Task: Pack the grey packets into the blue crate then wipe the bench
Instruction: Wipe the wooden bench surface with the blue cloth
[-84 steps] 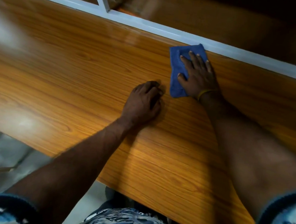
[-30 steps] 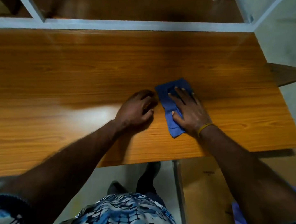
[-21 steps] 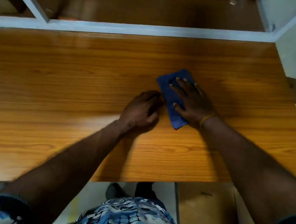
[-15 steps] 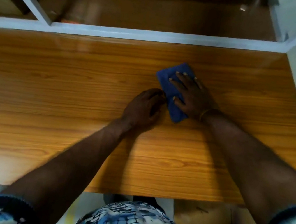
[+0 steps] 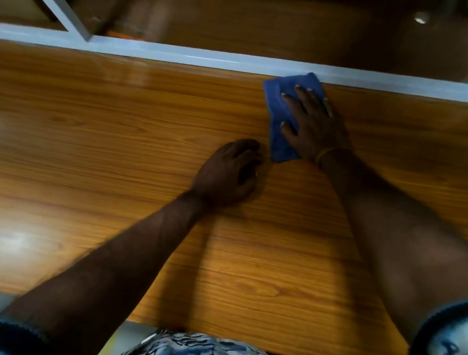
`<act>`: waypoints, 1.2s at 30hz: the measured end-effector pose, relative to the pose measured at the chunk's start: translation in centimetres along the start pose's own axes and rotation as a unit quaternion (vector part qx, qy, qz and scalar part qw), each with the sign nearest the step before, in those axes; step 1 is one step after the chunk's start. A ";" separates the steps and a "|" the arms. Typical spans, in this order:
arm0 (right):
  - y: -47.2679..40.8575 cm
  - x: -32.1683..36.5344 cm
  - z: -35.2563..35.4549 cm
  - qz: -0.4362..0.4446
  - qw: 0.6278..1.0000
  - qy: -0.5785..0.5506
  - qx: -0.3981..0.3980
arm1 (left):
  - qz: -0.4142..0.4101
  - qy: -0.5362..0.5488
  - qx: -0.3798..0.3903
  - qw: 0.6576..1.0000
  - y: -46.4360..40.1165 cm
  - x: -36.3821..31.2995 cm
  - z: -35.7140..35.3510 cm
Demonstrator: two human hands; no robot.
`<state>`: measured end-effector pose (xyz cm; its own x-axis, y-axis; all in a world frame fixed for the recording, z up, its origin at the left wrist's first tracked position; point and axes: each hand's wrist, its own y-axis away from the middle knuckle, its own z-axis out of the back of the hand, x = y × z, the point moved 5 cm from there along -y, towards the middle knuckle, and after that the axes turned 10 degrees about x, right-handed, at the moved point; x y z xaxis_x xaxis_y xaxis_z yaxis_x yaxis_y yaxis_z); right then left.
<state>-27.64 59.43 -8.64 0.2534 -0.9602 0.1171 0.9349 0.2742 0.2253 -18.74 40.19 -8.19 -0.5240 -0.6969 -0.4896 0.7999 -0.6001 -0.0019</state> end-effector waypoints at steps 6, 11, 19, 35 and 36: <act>0.6 -0.3 -0.3 -0.112 0.993 -0.046 -0.014 | -0.006 -0.004 -0.002 1.000 0.1 -0.2 0.2; 3.4 0.5 -1.4 -0.208 0.973 -0.091 -0.038 | -0.003 -0.010 0.007 1.000 0.4 0.0 0.0; 11.9 4.1 -3.6 -0.341 0.931 -0.107 -0.072 | -0.032 -0.028 0.047 0.998 0.6 -0.2 -0.1; 27.2 13.2 -8.3 -0.531 0.831 -0.107 -0.130 | -0.125 0.008 0.167 0.978 6.6 -4.6 -2.1; 27.8 13.5 -8.6 -0.538 0.825 -0.113 -0.130 | -0.130 0.010 0.177 0.975 7.1 -4.9 -2.2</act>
<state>3.88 53.62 -9.08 -0.7837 -0.5978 0.1684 0.6174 -0.7796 0.1055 -9.85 40.27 -7.74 -0.6873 -0.4968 -0.5299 0.4873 -0.8564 0.1708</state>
